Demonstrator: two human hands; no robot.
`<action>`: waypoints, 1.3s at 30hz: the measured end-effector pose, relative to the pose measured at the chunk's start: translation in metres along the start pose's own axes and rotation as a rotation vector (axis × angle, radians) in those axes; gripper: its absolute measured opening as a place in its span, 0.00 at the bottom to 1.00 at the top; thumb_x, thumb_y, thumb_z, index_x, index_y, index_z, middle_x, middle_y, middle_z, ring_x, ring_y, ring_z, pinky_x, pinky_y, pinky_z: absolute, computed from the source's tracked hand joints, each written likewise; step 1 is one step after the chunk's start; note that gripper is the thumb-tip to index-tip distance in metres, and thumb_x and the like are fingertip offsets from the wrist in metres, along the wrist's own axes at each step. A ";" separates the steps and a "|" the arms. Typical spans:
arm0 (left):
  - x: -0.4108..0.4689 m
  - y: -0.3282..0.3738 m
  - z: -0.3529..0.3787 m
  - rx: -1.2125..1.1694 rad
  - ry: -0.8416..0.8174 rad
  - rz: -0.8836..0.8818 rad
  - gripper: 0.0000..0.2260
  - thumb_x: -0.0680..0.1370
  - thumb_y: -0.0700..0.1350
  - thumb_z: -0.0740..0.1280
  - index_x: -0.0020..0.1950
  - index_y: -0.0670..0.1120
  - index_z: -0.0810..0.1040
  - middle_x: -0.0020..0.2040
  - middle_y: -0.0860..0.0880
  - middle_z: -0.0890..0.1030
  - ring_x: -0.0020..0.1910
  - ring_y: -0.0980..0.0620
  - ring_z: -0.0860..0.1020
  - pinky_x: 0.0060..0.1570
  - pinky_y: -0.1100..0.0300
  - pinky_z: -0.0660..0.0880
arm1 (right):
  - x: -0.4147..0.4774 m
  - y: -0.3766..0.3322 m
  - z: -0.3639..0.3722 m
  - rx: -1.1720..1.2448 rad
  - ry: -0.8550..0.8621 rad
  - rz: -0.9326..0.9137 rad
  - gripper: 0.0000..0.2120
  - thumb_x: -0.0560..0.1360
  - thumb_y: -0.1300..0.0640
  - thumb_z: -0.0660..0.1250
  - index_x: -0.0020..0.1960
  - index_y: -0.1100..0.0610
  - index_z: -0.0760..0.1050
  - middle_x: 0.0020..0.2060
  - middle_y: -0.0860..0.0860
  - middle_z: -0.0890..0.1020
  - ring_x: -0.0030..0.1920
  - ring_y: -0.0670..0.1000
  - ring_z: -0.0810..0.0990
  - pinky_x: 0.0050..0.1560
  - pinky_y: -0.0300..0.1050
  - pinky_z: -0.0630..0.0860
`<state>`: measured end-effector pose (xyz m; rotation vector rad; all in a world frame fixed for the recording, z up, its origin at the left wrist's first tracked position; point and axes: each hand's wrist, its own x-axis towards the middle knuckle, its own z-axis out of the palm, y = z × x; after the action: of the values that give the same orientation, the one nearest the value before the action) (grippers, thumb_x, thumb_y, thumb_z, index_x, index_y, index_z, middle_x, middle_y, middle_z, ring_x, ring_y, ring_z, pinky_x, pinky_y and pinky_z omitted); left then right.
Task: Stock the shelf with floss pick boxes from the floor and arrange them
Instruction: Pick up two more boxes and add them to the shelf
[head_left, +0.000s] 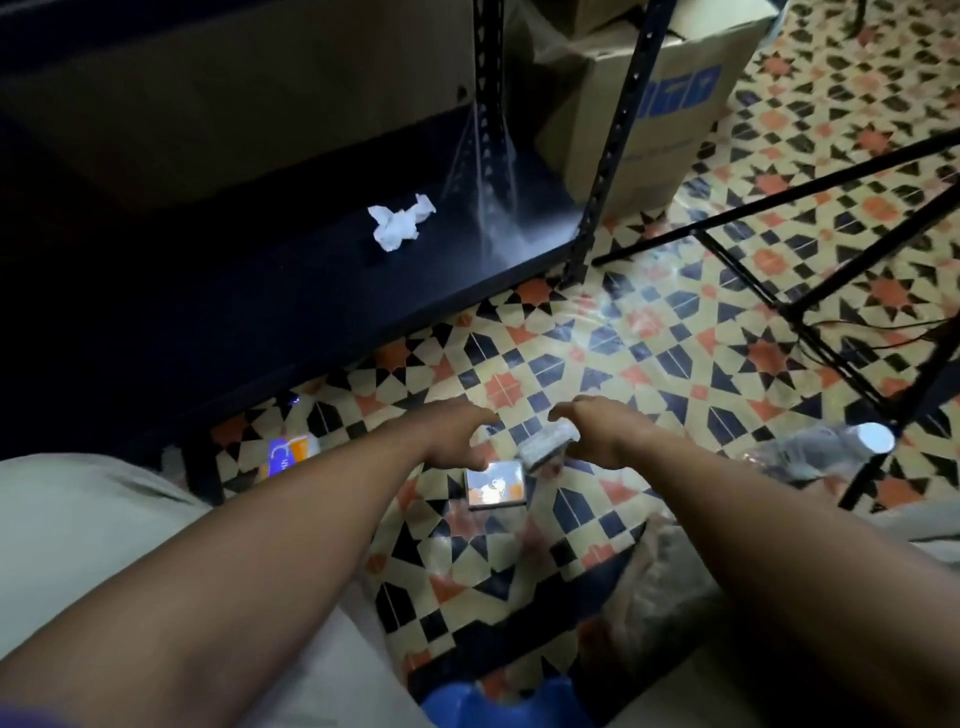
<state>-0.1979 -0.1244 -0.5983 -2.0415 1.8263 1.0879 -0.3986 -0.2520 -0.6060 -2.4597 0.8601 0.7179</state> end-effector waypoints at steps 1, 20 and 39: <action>0.004 -0.003 0.006 -0.006 0.001 -0.009 0.32 0.74 0.57 0.71 0.76 0.53 0.64 0.72 0.48 0.70 0.67 0.47 0.71 0.52 0.58 0.68 | 0.003 0.004 0.005 0.006 0.012 0.017 0.29 0.74 0.49 0.72 0.72 0.46 0.67 0.65 0.51 0.75 0.62 0.55 0.75 0.57 0.50 0.75; 0.029 -0.011 0.087 -0.084 0.076 -0.048 0.30 0.68 0.56 0.75 0.65 0.54 0.65 0.61 0.49 0.74 0.59 0.45 0.73 0.53 0.49 0.73 | 0.031 0.012 0.041 0.044 0.105 -0.018 0.26 0.74 0.48 0.71 0.70 0.44 0.69 0.66 0.50 0.73 0.65 0.53 0.70 0.55 0.51 0.76; 0.042 -0.023 0.070 -0.280 0.208 -0.096 0.32 0.75 0.55 0.70 0.77 0.61 0.60 0.67 0.49 0.75 0.63 0.46 0.74 0.57 0.49 0.75 | 0.032 0.011 0.042 0.235 0.110 0.028 0.24 0.75 0.52 0.71 0.68 0.45 0.70 0.65 0.50 0.74 0.59 0.53 0.74 0.47 0.45 0.73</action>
<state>-0.2053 -0.1115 -0.6816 -2.4586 1.7252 1.2020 -0.3983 -0.2505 -0.6600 -2.2970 0.9633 0.4645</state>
